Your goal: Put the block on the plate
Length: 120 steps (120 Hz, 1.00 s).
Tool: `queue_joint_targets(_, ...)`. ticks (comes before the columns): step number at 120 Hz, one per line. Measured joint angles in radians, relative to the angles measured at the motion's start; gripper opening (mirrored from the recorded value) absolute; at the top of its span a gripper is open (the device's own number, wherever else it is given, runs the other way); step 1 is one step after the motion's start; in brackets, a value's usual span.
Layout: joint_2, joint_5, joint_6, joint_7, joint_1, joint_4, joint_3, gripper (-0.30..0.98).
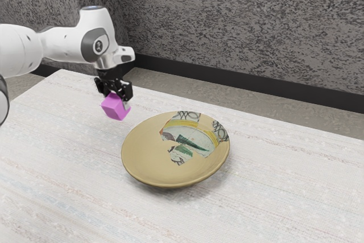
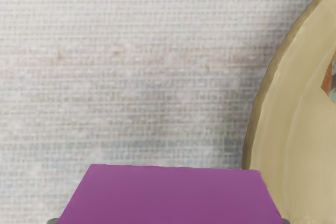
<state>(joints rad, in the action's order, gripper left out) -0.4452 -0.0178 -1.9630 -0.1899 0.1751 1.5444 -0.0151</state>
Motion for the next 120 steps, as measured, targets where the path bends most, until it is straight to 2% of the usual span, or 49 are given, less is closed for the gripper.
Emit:
queue_joint_targets(44, -0.007, -0.002, 0.043, -0.001, -0.17, -0.023, -0.033, 0.44)
queue_joint_targets(84, -0.122, -0.004, 0.05, 0.003, -0.254, -0.032, -0.033, 0.44)
queue_joint_targets(120, -0.101, 0.002, 0.052, 0.005, -0.265, -0.026, -0.032, 0.62)
